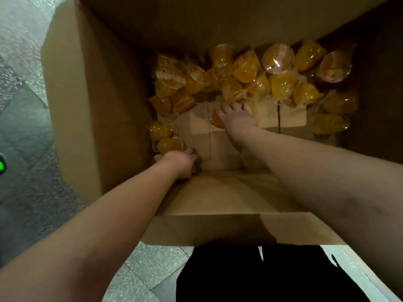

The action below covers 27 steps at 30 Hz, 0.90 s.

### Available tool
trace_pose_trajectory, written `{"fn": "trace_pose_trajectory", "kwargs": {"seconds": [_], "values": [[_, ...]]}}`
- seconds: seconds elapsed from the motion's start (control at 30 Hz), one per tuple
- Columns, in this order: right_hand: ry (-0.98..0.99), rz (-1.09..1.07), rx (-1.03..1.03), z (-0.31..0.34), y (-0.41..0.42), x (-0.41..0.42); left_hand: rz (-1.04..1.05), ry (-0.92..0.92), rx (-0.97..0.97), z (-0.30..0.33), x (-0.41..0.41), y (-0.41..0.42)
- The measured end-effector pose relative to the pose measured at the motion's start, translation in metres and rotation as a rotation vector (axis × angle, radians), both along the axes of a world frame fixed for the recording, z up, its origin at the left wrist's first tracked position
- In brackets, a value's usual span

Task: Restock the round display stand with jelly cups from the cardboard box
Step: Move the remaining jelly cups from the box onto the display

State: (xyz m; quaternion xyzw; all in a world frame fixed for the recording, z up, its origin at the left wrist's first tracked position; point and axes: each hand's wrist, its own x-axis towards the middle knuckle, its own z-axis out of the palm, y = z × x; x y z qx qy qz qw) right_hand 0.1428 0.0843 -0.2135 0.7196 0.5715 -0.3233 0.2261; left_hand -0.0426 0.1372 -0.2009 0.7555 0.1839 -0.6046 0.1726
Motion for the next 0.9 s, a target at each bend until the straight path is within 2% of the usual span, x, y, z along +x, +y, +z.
{"fn": "trace_pose_trajectory", "kwargs": {"seconds": [0.17, 0.33, 0.47, 0.67, 0.8, 0.9], "values": [[-0.034, 0.005, -0.014, -0.005, -0.013, -0.004, -0.06, -0.037, 0.009, -0.001, 0.009, -0.002], [-0.006, -0.08, -0.091, -0.001, -0.017, -0.007, 0.065, -0.134, -0.009, 0.006, 0.005, 0.002], [0.08, -0.228, -0.04, 0.012, -0.034, -0.001, 0.362, -0.25, -0.002, 0.023, 0.011, 0.009], [0.222, -0.689, 0.19, 0.077, -0.077, 0.029, 1.109, -0.393, -0.122, 0.078, 0.028, -0.001], [0.378, -1.036, 0.295, 0.139, -0.131, 0.062, 1.411, -0.542, -0.294, 0.123, 0.06, -0.034], [0.471, -1.24, 0.335, 0.186, -0.187, 0.084, 1.511, -0.602, -0.428, 0.157, 0.096, -0.07]]}}
